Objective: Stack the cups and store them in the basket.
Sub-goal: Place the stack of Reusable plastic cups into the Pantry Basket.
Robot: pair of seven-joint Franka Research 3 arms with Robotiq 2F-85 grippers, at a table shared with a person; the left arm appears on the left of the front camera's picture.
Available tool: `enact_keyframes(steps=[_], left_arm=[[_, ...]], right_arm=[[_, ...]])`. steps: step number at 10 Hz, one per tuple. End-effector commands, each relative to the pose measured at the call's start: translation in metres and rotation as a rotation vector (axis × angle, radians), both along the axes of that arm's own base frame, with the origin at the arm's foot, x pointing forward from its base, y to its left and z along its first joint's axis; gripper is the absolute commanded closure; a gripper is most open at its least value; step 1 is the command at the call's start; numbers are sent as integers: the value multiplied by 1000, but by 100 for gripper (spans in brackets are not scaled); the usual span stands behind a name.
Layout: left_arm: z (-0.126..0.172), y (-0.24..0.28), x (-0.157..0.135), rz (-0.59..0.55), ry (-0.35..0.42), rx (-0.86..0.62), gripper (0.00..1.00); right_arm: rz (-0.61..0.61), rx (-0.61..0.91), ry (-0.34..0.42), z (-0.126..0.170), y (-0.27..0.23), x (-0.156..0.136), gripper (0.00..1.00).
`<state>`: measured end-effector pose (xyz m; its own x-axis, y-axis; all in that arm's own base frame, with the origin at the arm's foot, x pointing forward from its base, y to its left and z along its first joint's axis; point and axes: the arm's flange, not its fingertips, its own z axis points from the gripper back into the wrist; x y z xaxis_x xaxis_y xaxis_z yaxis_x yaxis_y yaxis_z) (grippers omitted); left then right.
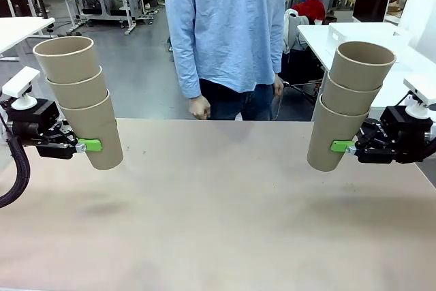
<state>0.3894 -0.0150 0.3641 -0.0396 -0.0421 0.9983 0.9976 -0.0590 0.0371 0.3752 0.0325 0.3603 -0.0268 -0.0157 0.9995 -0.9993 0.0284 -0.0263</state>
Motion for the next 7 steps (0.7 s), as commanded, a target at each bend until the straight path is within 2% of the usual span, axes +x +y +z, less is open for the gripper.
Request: enact_keyframes(steps=[1, 7], left_arm=[[3, 0, -1, -4, -4, -5, 15], [3, 0, -1, -4, -4, -5, 15]], right_arm=[[-4, 1, -12, 4, 0, 0, 15], [-4, 1, -12, 4, 0, 0, 15]])
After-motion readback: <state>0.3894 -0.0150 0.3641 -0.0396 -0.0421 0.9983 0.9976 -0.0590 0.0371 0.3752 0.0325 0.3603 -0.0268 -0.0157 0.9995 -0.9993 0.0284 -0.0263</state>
